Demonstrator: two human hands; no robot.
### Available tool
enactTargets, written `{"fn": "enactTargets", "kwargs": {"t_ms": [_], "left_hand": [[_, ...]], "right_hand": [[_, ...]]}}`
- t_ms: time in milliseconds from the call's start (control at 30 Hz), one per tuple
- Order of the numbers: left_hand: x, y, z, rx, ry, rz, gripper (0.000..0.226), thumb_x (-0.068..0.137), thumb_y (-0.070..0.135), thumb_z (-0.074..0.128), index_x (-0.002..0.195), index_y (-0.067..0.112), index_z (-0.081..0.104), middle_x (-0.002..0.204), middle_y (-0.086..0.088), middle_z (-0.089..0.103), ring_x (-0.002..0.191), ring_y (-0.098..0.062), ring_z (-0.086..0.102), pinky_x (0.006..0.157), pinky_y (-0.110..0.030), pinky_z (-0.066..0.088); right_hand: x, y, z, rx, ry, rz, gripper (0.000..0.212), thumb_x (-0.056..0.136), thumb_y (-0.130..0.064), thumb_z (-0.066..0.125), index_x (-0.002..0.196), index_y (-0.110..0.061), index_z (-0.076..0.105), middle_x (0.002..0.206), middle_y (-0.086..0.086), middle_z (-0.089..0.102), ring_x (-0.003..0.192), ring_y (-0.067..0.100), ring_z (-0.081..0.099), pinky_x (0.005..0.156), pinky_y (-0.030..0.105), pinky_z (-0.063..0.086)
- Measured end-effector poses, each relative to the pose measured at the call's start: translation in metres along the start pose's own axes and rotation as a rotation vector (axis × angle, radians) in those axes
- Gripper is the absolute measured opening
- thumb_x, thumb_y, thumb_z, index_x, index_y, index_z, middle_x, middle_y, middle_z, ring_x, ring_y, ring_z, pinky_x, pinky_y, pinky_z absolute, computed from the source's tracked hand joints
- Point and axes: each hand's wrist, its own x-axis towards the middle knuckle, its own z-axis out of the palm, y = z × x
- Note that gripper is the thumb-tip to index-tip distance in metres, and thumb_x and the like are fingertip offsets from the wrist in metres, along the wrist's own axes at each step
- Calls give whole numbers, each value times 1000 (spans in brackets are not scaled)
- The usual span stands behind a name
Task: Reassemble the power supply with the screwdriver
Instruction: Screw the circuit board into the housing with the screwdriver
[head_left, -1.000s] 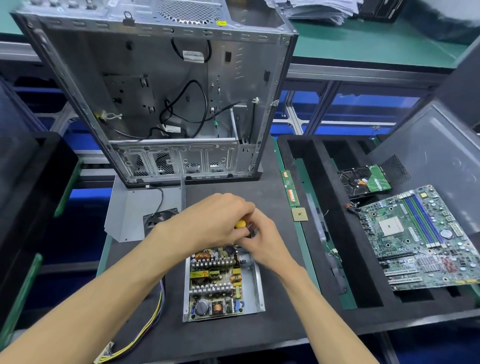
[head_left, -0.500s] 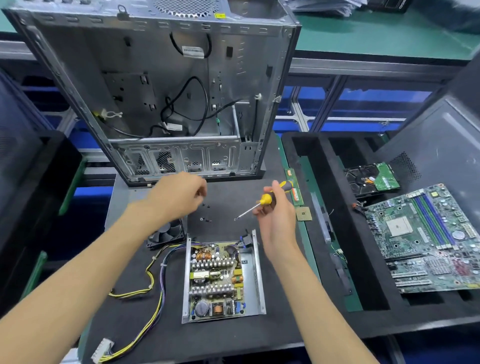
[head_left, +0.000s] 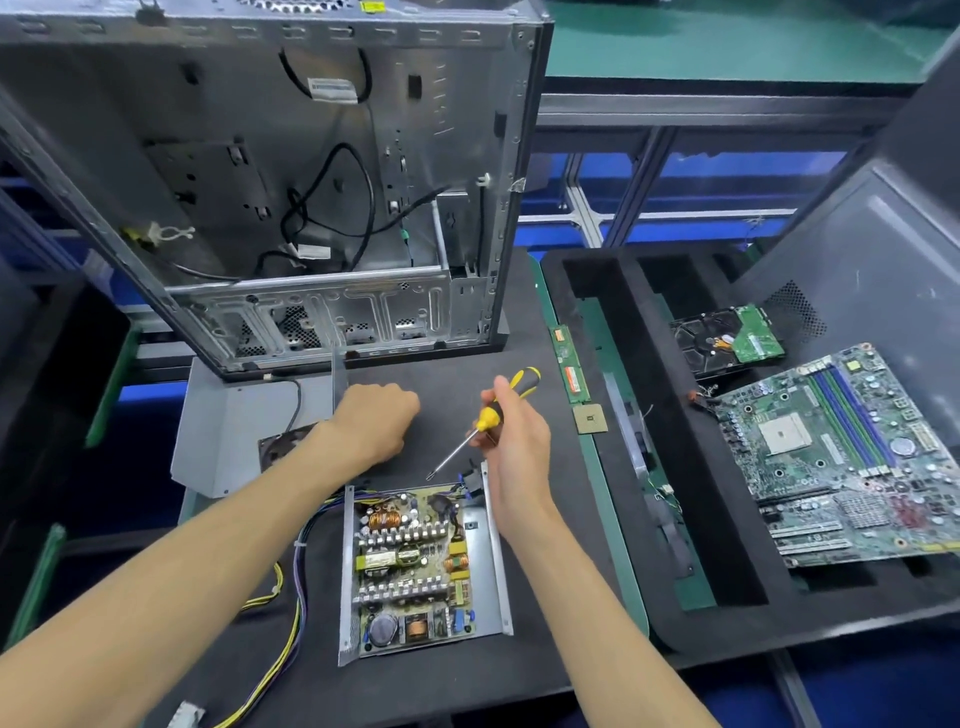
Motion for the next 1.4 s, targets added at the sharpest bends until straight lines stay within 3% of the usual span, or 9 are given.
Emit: {"fn": "enactTargets", "kwargs": {"t_ms": [333,567,667,767,867,967,1133,1267,1400], "left_hand": [[-7,-2,10,30,30,20,18,91,8,57,107,10,63,108,-11,69,101,-32,66,76,-38,49],[-12,-4,9,-46,100,17,17,90,7,57,103,8,67,108,-12,67,103,-33,62,82,-39,49],[-19,-7,4,-453,215,-23,8,88,7,60,86,13,64,92,-4,69,93,-26,65,78,-38,53],[-36,-8,-8,-993,277,-1,14,86,13,77,78,22,70,78,6,71,74,-8,67,71,-23,55],[-59,-5,-20,-1543,254,32,2,82,14,82,83,14,80,78,-6,76,69,-14,71,67,-20,57],[-75,-4,-27,-1916,225,-4,16,73,22,82,83,9,81,79,-13,74,70,-19,71,66,-24,59],[-87,1,-34,-2060,257,50,19,70,19,83,86,9,81,80,-14,74,72,-21,72,67,-24,59],[-88,2,-35,-1968,347,5,19,66,23,85,82,14,82,79,-14,75,72,-22,73,69,-24,59],[-90,4,-36,-1944,332,13,20,67,24,85,83,12,82,79,-16,76,71,-23,74,68,-23,59]], "right_hand": [[4,-4,-7,180,41,113,27,100,-30,64,81,-10,68,59,-1,51,50,9,50,48,22,45],[-1,-12,-15,212,60,104,26,100,-31,64,86,-10,68,60,-2,52,51,9,50,50,23,48],[-4,-17,-16,237,31,58,24,100,-30,64,86,-10,67,62,-2,54,56,11,52,55,24,51],[-8,-22,-17,249,-4,3,23,100,-29,64,88,-10,68,63,-3,60,59,12,59,62,25,55],[-9,-27,-16,267,-26,-40,22,100,-29,64,92,-8,67,65,-2,63,62,13,63,65,26,57],[-11,-31,-15,280,-40,-59,23,100,-30,64,94,-8,66,68,-1,64,66,15,64,69,27,57],[-16,-29,-12,263,-46,-69,23,100,-30,64,93,-9,67,70,0,65,68,15,65,71,28,57],[-19,-29,-12,265,-48,-62,22,100,-31,65,95,-9,67,72,0,65,70,16,65,71,27,57],[-21,-30,-12,266,-58,-68,22,100,-31,64,95,-10,67,71,0,65,70,15,65,71,26,57]]}}
